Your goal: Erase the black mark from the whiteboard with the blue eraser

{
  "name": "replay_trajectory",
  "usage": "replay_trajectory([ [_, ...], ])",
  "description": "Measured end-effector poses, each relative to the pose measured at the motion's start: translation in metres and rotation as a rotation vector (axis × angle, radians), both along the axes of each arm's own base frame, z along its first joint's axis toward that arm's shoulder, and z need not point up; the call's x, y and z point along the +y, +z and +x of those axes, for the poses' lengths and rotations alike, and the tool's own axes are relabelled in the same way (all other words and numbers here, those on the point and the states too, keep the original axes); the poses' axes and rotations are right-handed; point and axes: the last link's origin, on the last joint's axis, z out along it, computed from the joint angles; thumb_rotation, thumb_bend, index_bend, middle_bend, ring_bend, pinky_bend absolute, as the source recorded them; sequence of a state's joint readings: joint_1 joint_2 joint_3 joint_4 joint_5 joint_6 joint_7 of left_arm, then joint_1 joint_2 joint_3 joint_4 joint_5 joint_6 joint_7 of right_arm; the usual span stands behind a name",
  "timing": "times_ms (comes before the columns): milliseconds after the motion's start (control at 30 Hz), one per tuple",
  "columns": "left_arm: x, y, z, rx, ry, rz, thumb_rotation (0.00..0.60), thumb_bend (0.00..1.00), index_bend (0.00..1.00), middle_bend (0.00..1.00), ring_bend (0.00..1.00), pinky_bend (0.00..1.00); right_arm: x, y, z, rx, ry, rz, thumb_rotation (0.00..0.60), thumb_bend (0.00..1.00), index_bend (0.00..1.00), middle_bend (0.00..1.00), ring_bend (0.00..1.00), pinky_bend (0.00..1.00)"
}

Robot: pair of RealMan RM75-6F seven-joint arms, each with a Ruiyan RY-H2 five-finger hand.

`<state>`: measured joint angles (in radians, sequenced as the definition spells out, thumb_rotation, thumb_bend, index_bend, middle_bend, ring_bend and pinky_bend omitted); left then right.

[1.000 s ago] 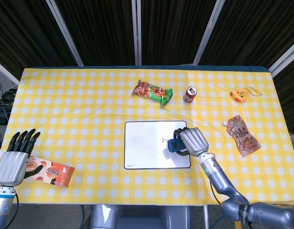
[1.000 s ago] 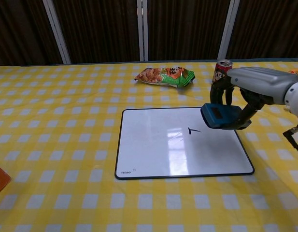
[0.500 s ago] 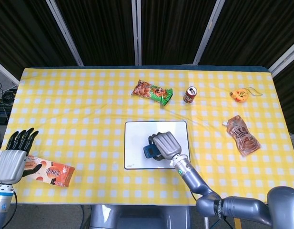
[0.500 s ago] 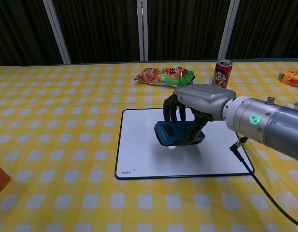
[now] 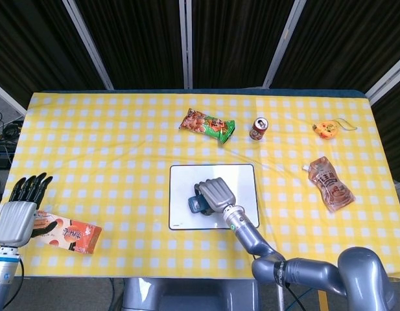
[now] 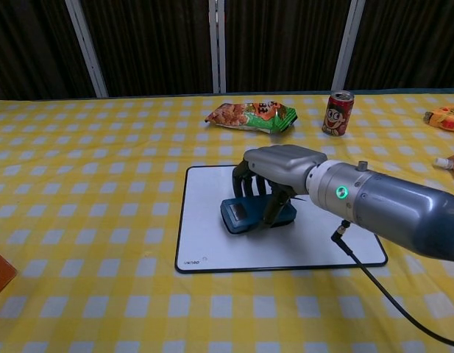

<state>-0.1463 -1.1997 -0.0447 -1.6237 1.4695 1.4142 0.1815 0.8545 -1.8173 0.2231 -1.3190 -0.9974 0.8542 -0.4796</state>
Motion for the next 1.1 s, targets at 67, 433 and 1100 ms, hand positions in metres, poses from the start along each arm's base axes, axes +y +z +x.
replay_trajectory([
  [67, 0.001, 0.000, -0.001, -0.002, 0.004, 0.000, 0.600, 0.03, 0.00, 0.00, 0.00, 0.00, -0.003, -0.002, -0.002, 0.006, -0.004, -0.004, 0.600, 0.18, 0.82, 0.69, 0.71, 0.76],
  [433, 0.000, 0.000, 0.000, -0.004, 0.001, -0.004, 0.600, 0.03, 0.00, 0.00, 0.00, 0.00, -0.019, 0.008, -0.029, 0.048, -0.053, -0.071, 0.600, 0.18, 0.82, 0.69, 0.71, 0.76],
  [1100, -0.001, 0.002, 0.003, -0.010, -0.009, -0.001, 0.600, 0.03, 0.00, 0.00, 0.00, 0.00, -0.003, 0.009, -0.034, 0.015, -0.059, -0.034, 0.600, 0.18, 0.82, 0.69, 0.71, 0.76],
])
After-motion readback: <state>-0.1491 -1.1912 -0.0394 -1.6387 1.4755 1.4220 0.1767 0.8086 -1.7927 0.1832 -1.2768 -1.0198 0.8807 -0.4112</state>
